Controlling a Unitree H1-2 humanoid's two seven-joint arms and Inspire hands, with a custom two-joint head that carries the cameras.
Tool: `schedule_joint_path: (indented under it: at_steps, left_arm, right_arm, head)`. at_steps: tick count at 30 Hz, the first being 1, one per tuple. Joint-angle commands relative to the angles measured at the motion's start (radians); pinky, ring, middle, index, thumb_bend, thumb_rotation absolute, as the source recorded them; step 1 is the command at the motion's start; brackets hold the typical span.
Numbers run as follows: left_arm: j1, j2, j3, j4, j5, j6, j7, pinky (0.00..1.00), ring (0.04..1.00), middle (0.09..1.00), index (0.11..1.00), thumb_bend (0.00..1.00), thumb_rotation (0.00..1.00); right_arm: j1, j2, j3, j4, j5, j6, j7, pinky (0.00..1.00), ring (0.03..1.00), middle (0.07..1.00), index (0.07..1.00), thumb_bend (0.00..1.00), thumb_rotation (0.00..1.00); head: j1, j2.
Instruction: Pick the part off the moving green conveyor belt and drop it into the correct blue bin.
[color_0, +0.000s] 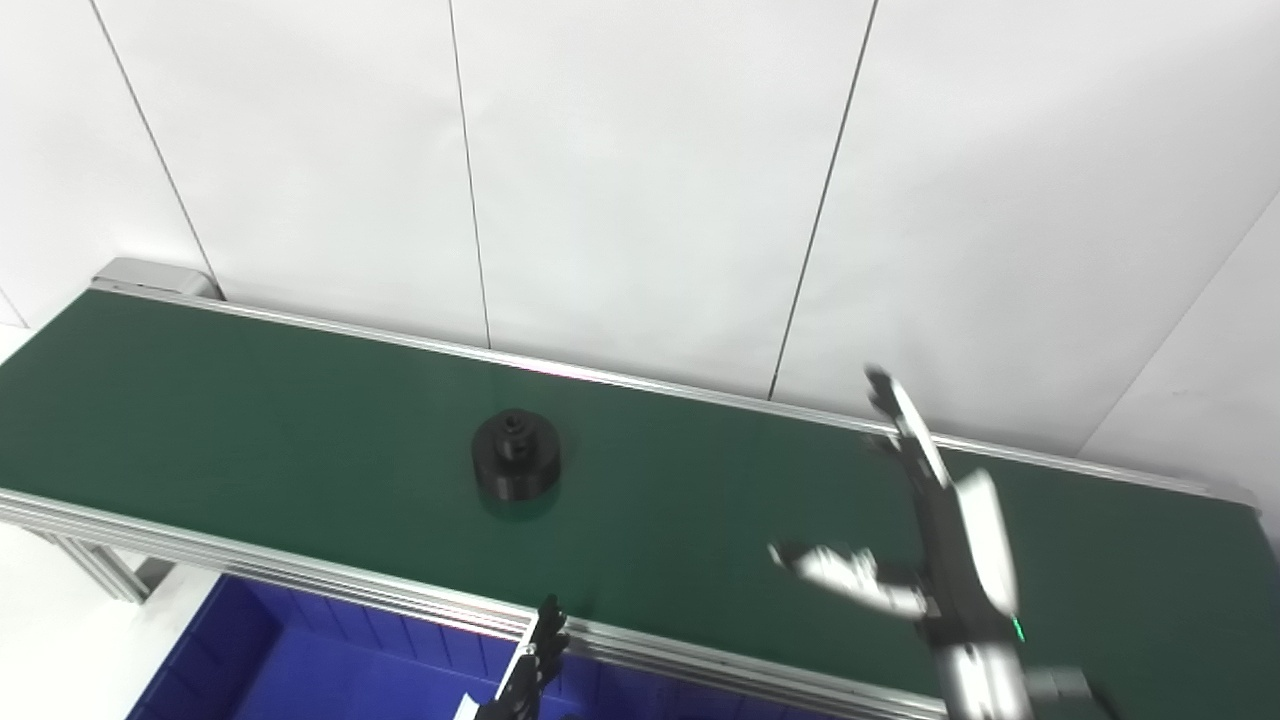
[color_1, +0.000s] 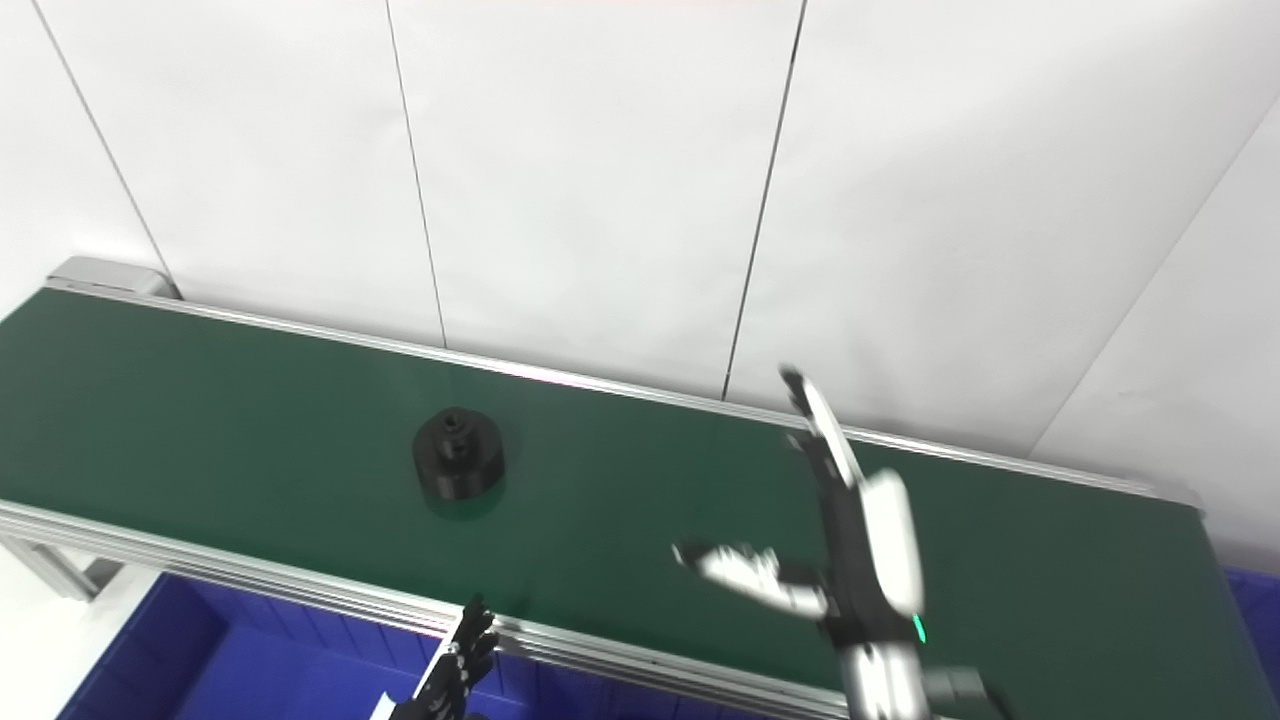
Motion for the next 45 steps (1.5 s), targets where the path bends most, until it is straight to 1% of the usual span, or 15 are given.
schedule_joint_path:
  at_steps: [1, 4, 7, 12, 13, 17, 20, 26, 31, 34, 35, 37, 39, 42, 45]
  left_arm:
    - [-0.006, -0.010, 0.000, -0.006, 0.004, -0.040, -0.004, 0.98, 0.976, 1.000, 1.000, 0.67, 0.82]
    - [-0.009, -0.015, 0.000, -0.003, 0.002, -0.040, -0.007, 0.95, 0.979, 0.999, 1.000, 0.68, 0.81]
    - [-0.012, -0.020, -0.003, 0.001, 0.004, -0.040, -0.010, 0.94, 0.981, 0.999, 1.000, 0.68, 0.82]
    - [-0.016, -0.036, -0.006, 0.008, -0.013, -0.040, -0.025, 0.96, 0.997, 1.000, 1.000, 0.68, 0.81]
    - [-0.016, -0.041, -0.006, 0.008, -0.020, -0.040, -0.031, 0.97, 0.999, 1.000, 1.000, 0.68, 0.81]
    - [-0.016, -0.054, -0.004, 0.008, -0.025, -0.040, -0.041, 0.95, 0.989, 1.000, 1.000, 0.68, 0.81]
    - [-0.018, -0.060, -0.006, 0.007, -0.022, -0.040, -0.045, 0.93, 0.970, 0.999, 1.000, 0.67, 0.80]
    - [-0.017, -0.075, -0.011, 0.010, -0.017, -0.040, -0.051, 0.96, 0.971, 0.992, 1.000, 0.68, 0.81]
    - [-0.014, -0.085, -0.016, 0.004, 0.000, -0.040, -0.041, 0.95, 0.967, 0.983, 1.000, 0.69, 0.81]
    - [-0.012, -0.089, -0.018, 0.003, 0.002, -0.040, -0.039, 0.94, 0.965, 0.979, 1.000, 0.70, 0.81]
    - [-0.011, -0.090, -0.019, 0.001, 0.007, -0.040, -0.037, 0.94, 0.964, 0.979, 1.000, 0.70, 0.81]
    - [-0.009, -0.092, -0.021, -0.004, 0.016, -0.040, -0.030, 0.92, 0.958, 0.979, 1.000, 0.69, 0.81]
    - [-0.007, -0.092, -0.023, -0.008, 0.023, -0.040, -0.028, 0.91, 0.957, 0.979, 1.000, 0.68, 0.82]
    - [-0.005, -0.092, -0.026, -0.013, 0.032, -0.040, -0.025, 0.91, 0.956, 0.981, 1.000, 0.68, 0.83]
    - [-0.002, -0.095, -0.027, -0.019, 0.033, -0.040, -0.023, 0.92, 0.957, 0.982, 1.000, 0.69, 0.83]
  right_arm:
    - [-0.062, -0.006, 0.019, 0.006, -0.024, 0.071, 0.031, 0.78, 0.918, 0.974, 0.952, 0.94, 0.49]
    - [-0.147, -0.022, 0.051, 0.049, -0.080, 0.134, 0.060, 0.78, 0.926, 0.957, 0.943, 0.96, 0.49]
    - [-0.241, -0.038, 0.090, 0.104, -0.127, 0.194, 0.099, 0.75, 0.920, 0.955, 0.937, 0.97, 0.48]
    - [-0.381, -0.060, 0.154, 0.204, -0.156, 0.265, 0.174, 0.72, 0.921, 0.971, 0.938, 1.00, 0.42]
    - [-0.418, -0.058, 0.176, 0.236, -0.170, 0.277, 0.190, 0.72, 0.924, 0.974, 0.932, 1.00, 0.39]
    - [-0.510, -0.055, 0.246, 0.341, -0.204, 0.287, 0.207, 0.72, 0.921, 0.974, 0.922, 1.00, 0.35]
    - [-0.566, -0.048, 0.289, 0.426, -0.225, 0.288, 0.202, 0.68, 0.911, 0.960, 0.911, 1.00, 0.34]
    - [-0.635, -0.030, 0.358, 0.570, -0.245, 0.267, 0.180, 0.66, 0.896, 0.943, 0.897, 1.00, 0.31]
    - [-0.674, -0.027, 0.446, 0.651, -0.287, 0.246, 0.181, 0.62, 0.887, 0.931, 0.896, 1.00, 0.30]
    - [-0.696, -0.036, 0.500, 0.682, -0.312, 0.246, 0.205, 0.61, 0.875, 0.922, 0.885, 1.00, 0.30]
    - [-0.709, -0.039, 0.524, 0.700, -0.325, 0.251, 0.224, 0.61, 0.869, 0.918, 0.882, 1.00, 0.30]
    - [-0.728, -0.044, 0.559, 0.719, -0.348, 0.265, 0.256, 0.58, 0.792, 0.885, 0.859, 1.00, 0.30]
    - [-0.739, -0.050, 0.585, 0.721, -0.367, 0.288, 0.296, 0.58, 0.771, 0.870, 0.852, 1.00, 0.30]
    - [-0.746, -0.052, 0.602, 0.723, -0.386, 0.324, 0.354, 0.57, 0.735, 0.838, 0.843, 1.00, 0.30]
    - [-0.744, -0.052, 0.601, 0.719, -0.388, 0.354, 0.416, 0.54, 0.700, 0.823, 0.847, 1.00, 0.29]
  head:
    - [-0.002, 0.001]
    - [-0.003, 0.001]
    - [-0.002, 0.002]
    - [0.006, 0.001]
    - [0.008, 0.000]
    - [0.019, -0.001]
    - [0.024, -0.001]
    - [0.039, -0.002]
    - [0.043, 0.001]
    - [0.044, 0.005]
    - [0.045, 0.007]
    - [0.044, 0.010]
    - [0.044, 0.011]
    - [0.044, 0.013]
    - [0.044, 0.018]
